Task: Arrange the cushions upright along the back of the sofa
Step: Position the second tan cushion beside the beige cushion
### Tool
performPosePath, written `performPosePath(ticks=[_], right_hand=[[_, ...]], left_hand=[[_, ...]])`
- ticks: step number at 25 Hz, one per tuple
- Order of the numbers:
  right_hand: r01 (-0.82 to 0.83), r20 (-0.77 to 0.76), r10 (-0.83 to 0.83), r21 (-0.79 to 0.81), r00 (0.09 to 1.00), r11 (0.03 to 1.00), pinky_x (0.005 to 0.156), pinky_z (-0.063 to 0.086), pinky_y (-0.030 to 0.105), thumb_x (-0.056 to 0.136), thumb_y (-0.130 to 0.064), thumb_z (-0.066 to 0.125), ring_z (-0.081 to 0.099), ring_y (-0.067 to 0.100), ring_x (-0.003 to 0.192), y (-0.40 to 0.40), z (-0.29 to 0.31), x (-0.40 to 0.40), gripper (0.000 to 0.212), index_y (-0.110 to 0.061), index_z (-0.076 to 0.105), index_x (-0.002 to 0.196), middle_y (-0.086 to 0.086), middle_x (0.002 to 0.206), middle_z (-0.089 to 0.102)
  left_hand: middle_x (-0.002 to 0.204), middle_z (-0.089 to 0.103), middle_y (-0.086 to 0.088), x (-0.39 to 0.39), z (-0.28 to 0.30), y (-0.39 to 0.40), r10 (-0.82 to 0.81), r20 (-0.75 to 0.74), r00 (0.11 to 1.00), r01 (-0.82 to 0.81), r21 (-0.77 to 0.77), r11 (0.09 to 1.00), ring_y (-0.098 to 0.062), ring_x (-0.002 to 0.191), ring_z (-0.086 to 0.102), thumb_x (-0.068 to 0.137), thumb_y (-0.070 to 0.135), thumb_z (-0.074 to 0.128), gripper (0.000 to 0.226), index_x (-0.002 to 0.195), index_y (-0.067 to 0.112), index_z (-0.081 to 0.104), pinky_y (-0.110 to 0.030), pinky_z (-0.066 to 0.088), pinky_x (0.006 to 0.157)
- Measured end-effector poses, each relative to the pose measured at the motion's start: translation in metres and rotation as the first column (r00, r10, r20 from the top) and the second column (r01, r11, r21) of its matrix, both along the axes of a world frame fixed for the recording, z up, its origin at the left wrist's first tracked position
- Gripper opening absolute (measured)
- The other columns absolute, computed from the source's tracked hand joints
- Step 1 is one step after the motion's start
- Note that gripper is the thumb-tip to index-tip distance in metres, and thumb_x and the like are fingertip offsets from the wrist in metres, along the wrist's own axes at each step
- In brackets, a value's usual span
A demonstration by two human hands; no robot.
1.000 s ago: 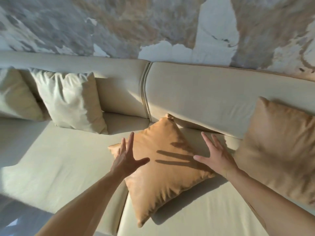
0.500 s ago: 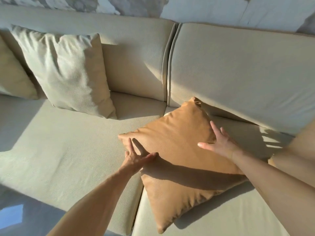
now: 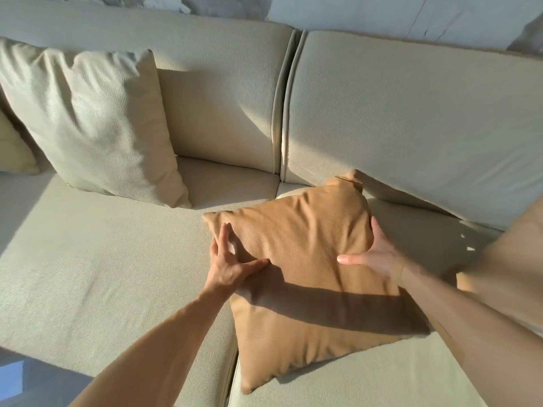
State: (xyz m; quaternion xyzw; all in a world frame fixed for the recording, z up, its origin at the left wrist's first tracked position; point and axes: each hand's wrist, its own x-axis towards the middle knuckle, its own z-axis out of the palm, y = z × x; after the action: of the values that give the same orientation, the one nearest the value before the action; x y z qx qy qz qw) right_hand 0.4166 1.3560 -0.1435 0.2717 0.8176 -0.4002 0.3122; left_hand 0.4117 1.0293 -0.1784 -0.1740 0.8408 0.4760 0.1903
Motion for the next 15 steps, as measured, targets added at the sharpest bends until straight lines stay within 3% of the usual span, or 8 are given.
performPosePath(ticks=[3,5,9,12,15], right_hand=[[0.117,-0.092,-0.12,-0.046,0.988,0.992,0.116,0.026,0.046,0.053,-0.047,0.092,0.025,0.03,0.145,0.002,0.02,0.019,0.142,-0.035,-0.007,0.154,0.004,0.162,0.017],[0.16,-0.202,-0.171,-0.072,0.964,0.985,0.115,0.028,0.042,0.051,-0.048,0.092,0.03,0.027,0.142,0.0,0.035,0.029,0.138,-0.036,-0.001,0.153,0.001,0.159,0.024],[0.235,-0.444,-0.256,-0.104,0.859,0.966,0.112,0.032,0.038,0.038,-0.053,0.092,0.038,0.017,0.136,0.002,0.073,0.028,0.137,-0.039,0.013,0.149,-0.005,0.151,0.036],[0.286,-0.508,-0.305,-0.117,0.806,0.951,0.112,0.032,0.038,0.038,-0.052,0.09,0.037,0.016,0.136,0.003,0.089,0.018,0.138,-0.038,0.01,0.15,-0.006,0.152,0.034],[0.305,-0.549,-0.329,-0.137,0.769,0.942,0.111,0.033,0.038,0.048,-0.043,0.093,0.038,0.014,0.135,0.002,0.089,0.012,0.132,-0.04,0.008,0.149,-0.008,0.153,0.032]], left_hand=[[0.161,0.006,-0.017,-0.012,0.031,0.007,-0.063,-0.079,0.995,0.062,-0.015,0.998,-0.03,0.15,0.011,0.046,0.046,0.096,0.142,0.157,0.031,0.009,-0.037,0.028,0.114],[0.161,0.008,-0.012,-0.02,0.056,0.01,-0.085,-0.146,0.986,0.09,0.027,0.996,-0.021,0.149,0.013,0.039,0.054,0.091,0.144,0.156,0.034,0.009,-0.029,0.025,0.112],[0.15,0.018,0.002,-0.044,0.112,0.022,-0.166,-0.316,0.934,0.195,0.062,0.979,0.001,0.131,0.017,0.047,0.033,0.094,0.141,0.156,0.034,0.004,-0.024,0.023,0.11],[0.152,0.011,-0.004,-0.067,0.142,0.036,-0.25,-0.38,0.891,0.267,-0.007,0.964,-0.006,0.132,0.018,0.052,0.021,0.097,0.145,0.151,0.042,-0.006,-0.025,0.021,0.109],[0.15,0.011,-0.013,-0.09,0.151,0.047,-0.322,-0.441,0.838,0.295,-0.131,0.946,-0.017,0.128,0.026,0.049,0.02,0.097,0.15,0.155,0.035,-0.008,-0.028,0.028,0.107]])
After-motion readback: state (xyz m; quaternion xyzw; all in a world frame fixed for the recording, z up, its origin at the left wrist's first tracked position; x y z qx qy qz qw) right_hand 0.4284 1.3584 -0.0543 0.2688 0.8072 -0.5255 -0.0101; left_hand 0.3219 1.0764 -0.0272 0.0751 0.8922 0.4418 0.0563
